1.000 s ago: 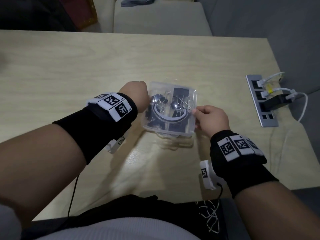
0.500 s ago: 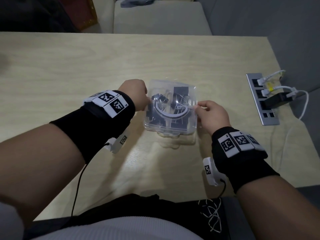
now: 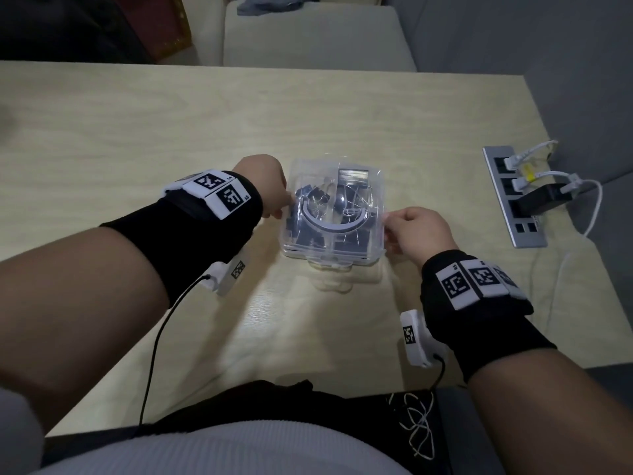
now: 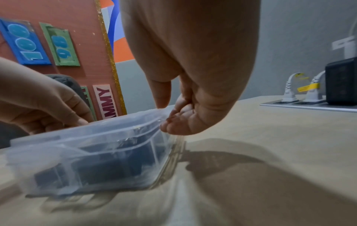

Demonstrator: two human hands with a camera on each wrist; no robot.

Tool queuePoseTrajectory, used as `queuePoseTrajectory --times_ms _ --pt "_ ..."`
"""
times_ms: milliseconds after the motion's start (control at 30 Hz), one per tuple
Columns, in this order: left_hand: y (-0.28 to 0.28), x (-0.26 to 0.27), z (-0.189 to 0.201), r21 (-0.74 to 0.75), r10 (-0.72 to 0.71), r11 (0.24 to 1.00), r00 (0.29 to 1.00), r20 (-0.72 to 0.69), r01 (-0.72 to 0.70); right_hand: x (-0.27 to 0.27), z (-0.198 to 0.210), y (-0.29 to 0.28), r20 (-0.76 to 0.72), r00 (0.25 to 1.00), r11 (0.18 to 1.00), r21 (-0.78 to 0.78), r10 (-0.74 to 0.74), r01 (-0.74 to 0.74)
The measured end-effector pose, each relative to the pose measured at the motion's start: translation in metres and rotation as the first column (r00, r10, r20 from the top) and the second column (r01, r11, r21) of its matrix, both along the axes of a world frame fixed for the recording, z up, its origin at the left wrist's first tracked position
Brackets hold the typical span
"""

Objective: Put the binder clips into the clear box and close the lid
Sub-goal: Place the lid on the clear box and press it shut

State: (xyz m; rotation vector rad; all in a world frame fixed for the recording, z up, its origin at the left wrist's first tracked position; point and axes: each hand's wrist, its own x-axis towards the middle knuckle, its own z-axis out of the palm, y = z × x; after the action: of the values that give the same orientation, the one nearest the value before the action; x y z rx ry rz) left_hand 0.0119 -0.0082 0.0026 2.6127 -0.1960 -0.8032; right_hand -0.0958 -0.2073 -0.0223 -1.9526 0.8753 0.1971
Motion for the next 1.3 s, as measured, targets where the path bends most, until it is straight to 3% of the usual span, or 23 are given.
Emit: queuePoseTrajectory --times_ms 233,433,600,700,767,833,933,1000,1067,1167,1300 --pt "-0.001 0.002 -0.002 0.018 -0.012 1.000 0.999 -0.045 0.013 0.001 0.007 0.003 -0.033 0.999 1.000 0.019 -0.022 0.023" --pt "0.005 0.004 -0.009 -0.104 0.110 0.986 0.980 -0.163 -0.128 0.006 0.009 0.002 -0.101 0.995 0.999 -0.037 0.023 -0.026" --pt "-0.001 0.008 -0.002 -0.004 0.022 1.000 1.000 -0.008 -0.022 0.008 0.006 0.005 -0.115 0.983 0.958 -0.233 0.144 -0.168" --pt "-0.003 0.017 0.003 0.005 -0.030 1.000 0.996 0.088 0.030 0.005 0.014 0.008 -0.066 0.990 0.951 -0.276 0.126 -0.139" --pt "-0.003 0.022 0.010 -0.093 0.041 0.995 0.990 0.138 -0.028 0.000 0.021 0.010 0.014 0.997 0.981 -0.178 0.076 -0.072" --pt "-0.005 0.026 0.020 -0.237 0.126 0.968 0.976 0.176 -0.083 -0.007 0.027 0.015 -0.003 0.999 0.998 0.046 0.052 -0.052" --pt "-0.010 0.026 0.031 -0.441 0.188 0.888 0.978 0.086 -0.132 -0.014 0.023 0.021 -0.057 0.998 0.927 0.373 -0.010 0.030" --pt "-0.009 0.025 0.031 -0.488 0.156 0.856 0.986 -0.068 -0.169 -0.016 0.017 0.019 -0.059 0.996 0.907 0.412 -0.069 0.087" --pt "-0.008 0.023 0.026 -0.507 0.093 0.846 0.982 -0.162 -0.164 -0.021 0.016 0.018 -0.106 0.994 0.913 0.404 -0.023 0.064" --pt "-0.010 0.022 0.019 -0.527 0.043 0.843 0.990 -0.135 -0.109 -0.032 0.017 0.025 -0.221 0.970 0.887 0.462 0.103 0.011" --pt "-0.016 0.023 0.015 -0.544 -0.025 0.837 0.990 -0.138 -0.055 -0.033 0.011 0.039 -0.204 0.977 0.867 0.496 0.058 0.052"
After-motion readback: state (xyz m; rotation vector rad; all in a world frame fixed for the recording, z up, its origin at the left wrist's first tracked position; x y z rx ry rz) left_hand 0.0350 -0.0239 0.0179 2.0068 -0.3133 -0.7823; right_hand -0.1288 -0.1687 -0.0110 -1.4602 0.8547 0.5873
